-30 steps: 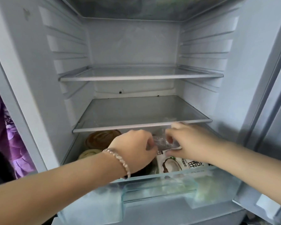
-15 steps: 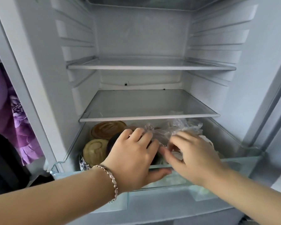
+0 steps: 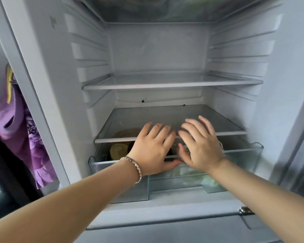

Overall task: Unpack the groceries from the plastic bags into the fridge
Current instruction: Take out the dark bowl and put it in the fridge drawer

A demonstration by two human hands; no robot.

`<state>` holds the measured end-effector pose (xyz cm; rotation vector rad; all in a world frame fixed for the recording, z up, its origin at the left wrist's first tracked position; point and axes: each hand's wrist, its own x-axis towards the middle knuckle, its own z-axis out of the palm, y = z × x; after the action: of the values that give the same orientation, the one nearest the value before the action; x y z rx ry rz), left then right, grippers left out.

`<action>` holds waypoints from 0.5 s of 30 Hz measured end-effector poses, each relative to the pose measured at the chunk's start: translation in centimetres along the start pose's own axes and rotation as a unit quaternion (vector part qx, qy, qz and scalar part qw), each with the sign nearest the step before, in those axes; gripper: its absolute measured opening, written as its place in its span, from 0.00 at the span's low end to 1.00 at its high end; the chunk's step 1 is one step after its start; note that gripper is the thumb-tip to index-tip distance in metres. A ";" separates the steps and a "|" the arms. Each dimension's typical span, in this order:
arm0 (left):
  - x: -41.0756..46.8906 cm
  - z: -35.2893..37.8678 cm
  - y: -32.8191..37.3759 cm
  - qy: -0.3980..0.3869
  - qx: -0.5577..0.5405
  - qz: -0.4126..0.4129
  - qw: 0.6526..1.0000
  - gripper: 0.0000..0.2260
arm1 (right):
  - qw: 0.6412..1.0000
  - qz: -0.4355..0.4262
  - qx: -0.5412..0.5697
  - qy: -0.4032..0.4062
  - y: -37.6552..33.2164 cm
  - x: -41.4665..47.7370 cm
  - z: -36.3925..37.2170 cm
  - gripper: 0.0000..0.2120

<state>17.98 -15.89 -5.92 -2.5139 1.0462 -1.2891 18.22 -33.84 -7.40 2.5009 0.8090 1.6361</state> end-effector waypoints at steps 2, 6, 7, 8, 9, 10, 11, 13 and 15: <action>0.5 0.7 -0.6 0.012 0.010 0.008 1.000 0.28 | 1.000 -0.017 -0.004 -0.003 0.5 0.5 0.9 0.21; 0.9 1.3 -1.1 0.021 0.001 0.015 1.000 0.25 | 0.999 -0.047 0.005 -0.016 1.0 1.1 1.7 0.28; 0.7 1.3 -1.3 0.019 0.001 0.023 1.000 0.25 | 0.998 -0.067 0.004 -0.021 1.1 1.1 1.7 0.28; 0.0 1.3 -1.6 0.014 0.006 0.029 0.999 0.25 | 0.995 -0.092 0.001 -0.028 1.2 0.8 1.7 0.28; -0.9 1.3 -2.0 0.005 0.015 0.025 1.000 0.26 | 0.993 -0.115 -0.002 -0.039 1.1 0.4 1.6 0.28; -2.1 1.1 -2.4 -0.005 0.023 0.008 1.000 0.28 | 0.991 -0.124 0.000 -0.048 0.9 -0.1 1.5 0.29; -3.2 1.0 -2.9 -0.014 0.029 -0.022 0.999 0.29 | 0.992 -0.115 0.013 -0.055 0.6 -0.6 1.5 0.29; -5.3 0.5 -3.7 -0.032 0.040 -0.095 0.994 0.32 | 0.995 -0.054 0.060 -0.056 -0.1 -0.8 1.5 0.30; -6.4 0.1 -4.1 -0.051 0.043 -0.164 0.984 0.34 | 0.995 -0.021 0.088 -0.049 -0.6 -0.2 1.3 0.29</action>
<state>17.69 -8.80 -8.60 -2.7327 0.5575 -1.2305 19.02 -33.16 -8.32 2.6360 1.0269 1.4753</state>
